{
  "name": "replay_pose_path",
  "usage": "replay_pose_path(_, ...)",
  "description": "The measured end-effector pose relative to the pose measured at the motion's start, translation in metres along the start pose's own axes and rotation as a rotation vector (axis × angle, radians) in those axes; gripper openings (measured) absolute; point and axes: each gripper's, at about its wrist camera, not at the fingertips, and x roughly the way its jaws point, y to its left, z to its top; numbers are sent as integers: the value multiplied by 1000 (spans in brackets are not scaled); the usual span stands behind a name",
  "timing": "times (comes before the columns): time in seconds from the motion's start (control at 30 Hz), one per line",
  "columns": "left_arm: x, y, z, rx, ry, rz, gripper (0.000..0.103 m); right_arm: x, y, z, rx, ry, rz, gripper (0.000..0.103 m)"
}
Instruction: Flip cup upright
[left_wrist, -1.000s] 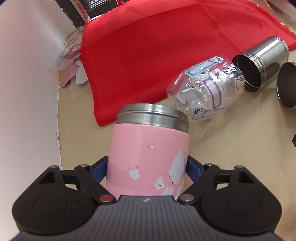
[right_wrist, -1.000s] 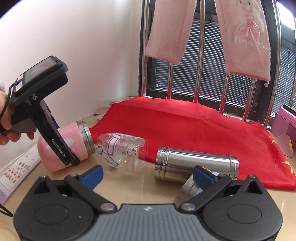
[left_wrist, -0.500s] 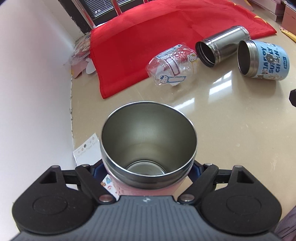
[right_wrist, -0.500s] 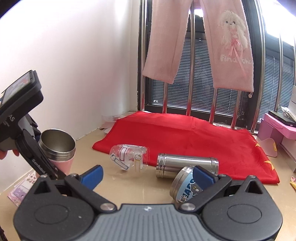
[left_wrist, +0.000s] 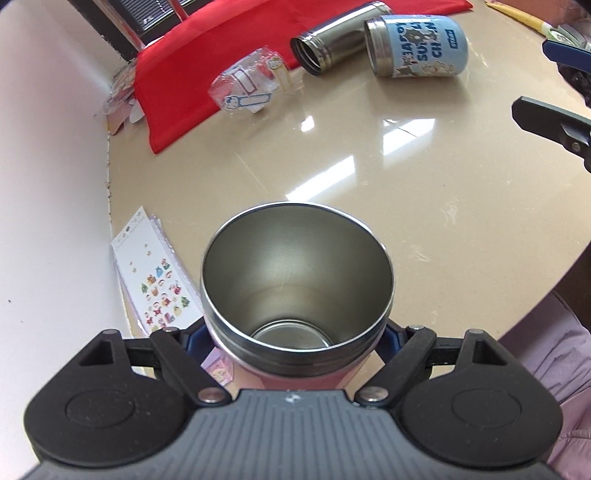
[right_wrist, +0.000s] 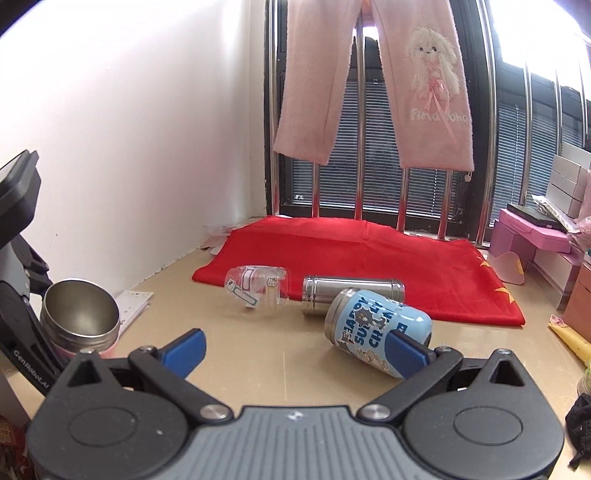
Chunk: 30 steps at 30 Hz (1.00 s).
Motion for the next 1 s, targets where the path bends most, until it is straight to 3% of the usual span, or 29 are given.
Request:
replay_pose_path(0.17, 16, -37, 18, 51, 2, -31, 85, -17, -18, -18, 37, 28, -40, 103)
replay_pose_path(0.37, 29, -67, 48, 88, -53, -31, 85, -32, -44, -34, 76, 68, -110, 103)
replay_pose_path(0.63, 44, -86, 54, 84, -96, -56, 86, -35, -59, -43, 107, 95, -165, 103)
replay_pose_path(0.73, 30, -83, 49, 70, -182, -24, 103, -34, -57, -42, 99, 100, -165, 103)
replay_pose_path(1.0, -23, -59, 6, -71, -407, -36, 103, -35, -41, -35, 91, 97, -145, 103)
